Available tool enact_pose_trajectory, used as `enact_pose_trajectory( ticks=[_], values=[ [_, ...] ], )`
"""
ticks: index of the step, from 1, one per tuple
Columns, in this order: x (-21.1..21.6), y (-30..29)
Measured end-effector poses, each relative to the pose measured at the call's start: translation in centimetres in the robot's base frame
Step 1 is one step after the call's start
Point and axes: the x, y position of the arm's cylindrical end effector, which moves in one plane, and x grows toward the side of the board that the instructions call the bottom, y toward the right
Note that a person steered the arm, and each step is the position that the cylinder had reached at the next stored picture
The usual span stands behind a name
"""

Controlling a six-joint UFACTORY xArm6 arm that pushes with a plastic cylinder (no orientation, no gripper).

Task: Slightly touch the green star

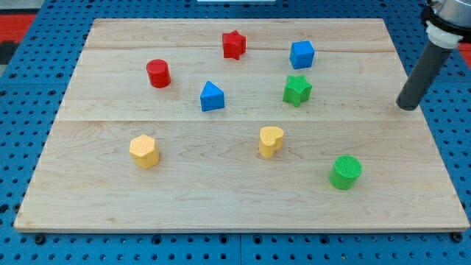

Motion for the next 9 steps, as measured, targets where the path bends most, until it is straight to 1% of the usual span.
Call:
enact_pose_trajectory(
  ticks=[3,5,6,9],
  values=[
    [-0.4,0.0],
    [-5.5,-0.6],
    [-6.4,-0.6],
    [-6.4,-0.6]
  ],
)
